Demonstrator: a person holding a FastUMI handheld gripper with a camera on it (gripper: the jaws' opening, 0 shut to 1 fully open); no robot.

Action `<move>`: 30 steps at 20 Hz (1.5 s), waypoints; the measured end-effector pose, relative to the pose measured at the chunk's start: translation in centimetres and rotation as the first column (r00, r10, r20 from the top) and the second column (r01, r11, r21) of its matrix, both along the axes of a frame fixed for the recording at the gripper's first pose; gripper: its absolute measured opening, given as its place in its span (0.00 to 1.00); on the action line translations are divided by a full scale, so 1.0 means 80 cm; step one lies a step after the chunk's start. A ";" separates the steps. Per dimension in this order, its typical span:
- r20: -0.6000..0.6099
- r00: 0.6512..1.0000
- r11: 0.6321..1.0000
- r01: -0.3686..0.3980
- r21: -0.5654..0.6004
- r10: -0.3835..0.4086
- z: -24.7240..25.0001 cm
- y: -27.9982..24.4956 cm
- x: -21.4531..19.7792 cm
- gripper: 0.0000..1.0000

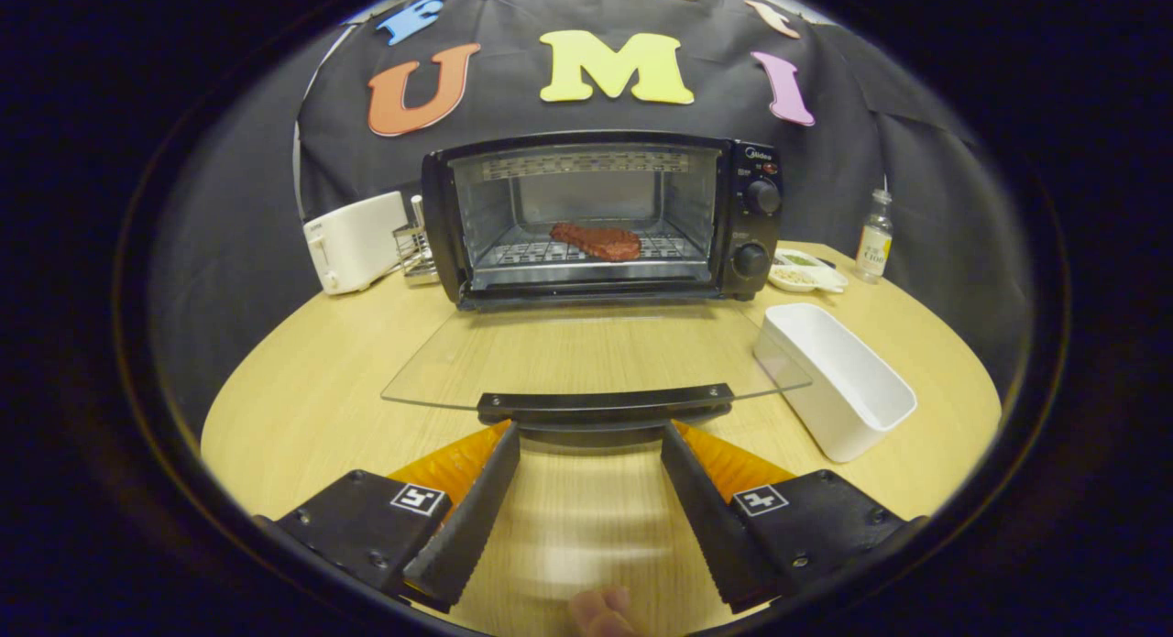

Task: Open the toaster oven, put the food inside, and close the toaster oven door.

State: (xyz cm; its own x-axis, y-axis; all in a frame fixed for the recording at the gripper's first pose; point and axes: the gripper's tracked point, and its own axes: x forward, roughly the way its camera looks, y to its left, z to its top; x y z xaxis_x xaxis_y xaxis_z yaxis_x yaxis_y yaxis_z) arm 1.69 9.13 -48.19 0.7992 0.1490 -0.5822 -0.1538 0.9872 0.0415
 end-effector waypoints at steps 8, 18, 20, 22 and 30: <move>0.068 0.998 1.000 0.011 -0.001 -0.011 0.023 0.004 0.005 0.99; 0.243 0.970 1.000 0.015 -0.011 -0.012 0.123 0.017 0.059 1.00; 0.242 0.970 1.000 0.009 -0.016 -0.005 0.129 0.017 0.067 1.00; 0.253 0.967 1.000 0.003 -0.021 0.002 0.137 0.018 0.077 1.00; 0.222 0.975 0.999 -0.005 -0.046 0.015 0.147 0.023 0.122 1.00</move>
